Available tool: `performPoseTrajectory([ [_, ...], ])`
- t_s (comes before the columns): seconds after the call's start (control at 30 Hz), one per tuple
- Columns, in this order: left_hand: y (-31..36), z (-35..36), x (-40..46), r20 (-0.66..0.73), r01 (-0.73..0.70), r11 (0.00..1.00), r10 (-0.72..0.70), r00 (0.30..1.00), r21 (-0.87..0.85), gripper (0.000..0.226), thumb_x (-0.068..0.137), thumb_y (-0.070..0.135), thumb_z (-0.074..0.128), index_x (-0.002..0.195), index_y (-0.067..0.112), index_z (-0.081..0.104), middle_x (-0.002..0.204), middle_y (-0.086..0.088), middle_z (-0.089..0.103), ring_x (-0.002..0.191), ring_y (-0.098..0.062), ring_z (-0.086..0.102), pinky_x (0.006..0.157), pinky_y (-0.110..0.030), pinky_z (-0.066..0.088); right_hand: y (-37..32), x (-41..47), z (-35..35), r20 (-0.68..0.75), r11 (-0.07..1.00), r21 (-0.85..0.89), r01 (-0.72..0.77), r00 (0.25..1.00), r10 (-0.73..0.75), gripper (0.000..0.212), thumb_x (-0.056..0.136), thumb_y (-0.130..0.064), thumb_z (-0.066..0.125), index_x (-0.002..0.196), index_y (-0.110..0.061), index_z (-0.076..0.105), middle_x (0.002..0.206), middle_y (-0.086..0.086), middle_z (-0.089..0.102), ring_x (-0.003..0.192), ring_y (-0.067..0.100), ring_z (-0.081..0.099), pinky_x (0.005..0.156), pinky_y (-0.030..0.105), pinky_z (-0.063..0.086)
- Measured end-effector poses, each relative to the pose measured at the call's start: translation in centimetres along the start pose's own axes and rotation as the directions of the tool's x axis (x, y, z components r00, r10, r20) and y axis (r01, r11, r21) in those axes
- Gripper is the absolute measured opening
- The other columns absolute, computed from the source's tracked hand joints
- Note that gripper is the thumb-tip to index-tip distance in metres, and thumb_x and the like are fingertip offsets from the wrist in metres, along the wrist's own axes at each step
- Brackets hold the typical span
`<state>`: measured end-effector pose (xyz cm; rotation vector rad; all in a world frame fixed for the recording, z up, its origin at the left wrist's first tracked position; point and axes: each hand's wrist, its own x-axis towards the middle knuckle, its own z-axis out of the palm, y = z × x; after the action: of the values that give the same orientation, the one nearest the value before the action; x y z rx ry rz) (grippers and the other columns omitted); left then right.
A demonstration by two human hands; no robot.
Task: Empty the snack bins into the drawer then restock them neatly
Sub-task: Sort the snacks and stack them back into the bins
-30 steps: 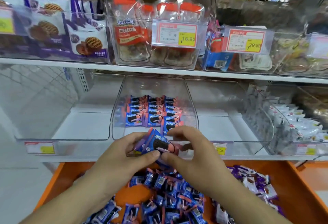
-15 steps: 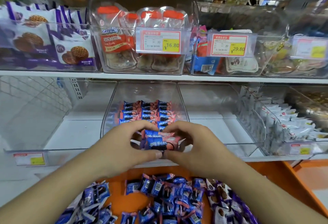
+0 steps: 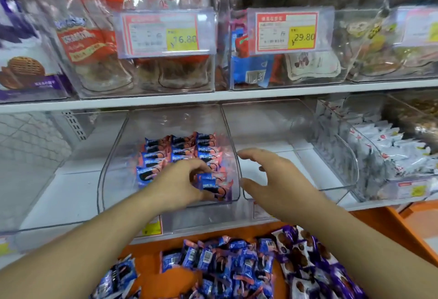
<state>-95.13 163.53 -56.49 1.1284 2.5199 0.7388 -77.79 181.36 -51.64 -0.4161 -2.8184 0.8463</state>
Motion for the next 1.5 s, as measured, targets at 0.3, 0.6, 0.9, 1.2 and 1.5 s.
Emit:
performPoseTrajectory([
  [0.3,0.6,0.1,0.6,0.019,-0.062,0.977,0.059,0.998,0.202,0.066,0.064,0.061,0.09,0.123,0.038,0.07,0.112,0.016,0.059,0.1,-0.005,0.058,0.086,-0.021,0.048,0.0,0.0,0.7,-0.032,1.0,0.015,-0.001,0.999,0.002,0.057,0.1,-0.039,0.067,0.152,-0.035,0.045,0.148,-0.018,0.053,0.132,0.005,0.049,0.101,0.014,0.034],
  [0.6,0.9,-0.5,0.5,0.076,-0.047,0.984,0.034,0.997,0.172,0.058,0.071,0.048,0.092,0.123,0.037,0.07,0.114,0.019,0.064,0.1,0.0,0.061,0.086,-0.021,0.052,0.0,-0.1,0.8,-0.026,0.999,0.035,-0.011,1.0,0.012,0.059,0.099,-0.037,0.068,0.153,-0.035,0.044,0.147,-0.017,0.054,0.128,0.003,0.05,0.099,0.015,0.035],
  [0.9,1.9,-2.3,-4.4,-0.197,-0.033,0.99,0.005,0.98,-0.138,0.035,0.08,0.043,0.086,0.112,0.037,0.074,0.103,0.015,0.072,0.094,-0.001,0.066,0.084,-0.029,0.056,-0.8,-2.2,-0.1,-0.081,0.996,0.009,0.094,0.992,-0.093,0.052,0.096,-0.034,0.071,0.146,-0.029,0.054,0.138,-0.014,0.057,0.122,0.0,0.051,0.105,0.022,0.046],
  [1.2,-3.6,6.4,-14.8,0.237,0.171,0.949,-0.107,0.966,-0.266,0.025,0.087,0.048,0.08,0.109,0.043,0.071,0.106,0.017,0.072,0.097,0.001,0.068,0.091,-0.034,0.055,2.8,-8.6,9.6,0.493,0.998,-0.027,0.063,0.869,-0.042,0.036,0.095,-0.034,0.073,0.13,-0.029,0.066,0.125,-0.01,0.064,0.113,0.01,0.062,0.094,0.03,0.052],
  [1.5,-17.0,18.4,-17.0,0.342,0.37,0.929,-0.345,0.874,-0.009,0.076,0.087,0.055,0.077,0.152,0.03,0.048,0.156,0.008,0.048,0.141,-0.017,0.048,0.112,-0.029,0.04,14.3,-10.1,20.0,0.597,0.937,-0.327,-0.122,0.742,0.305,0.088,0.083,-0.031,0.086,0.158,-0.037,0.039,0.166,0.003,0.032,0.143,0.025,0.048,0.11,0.035,0.047],
])
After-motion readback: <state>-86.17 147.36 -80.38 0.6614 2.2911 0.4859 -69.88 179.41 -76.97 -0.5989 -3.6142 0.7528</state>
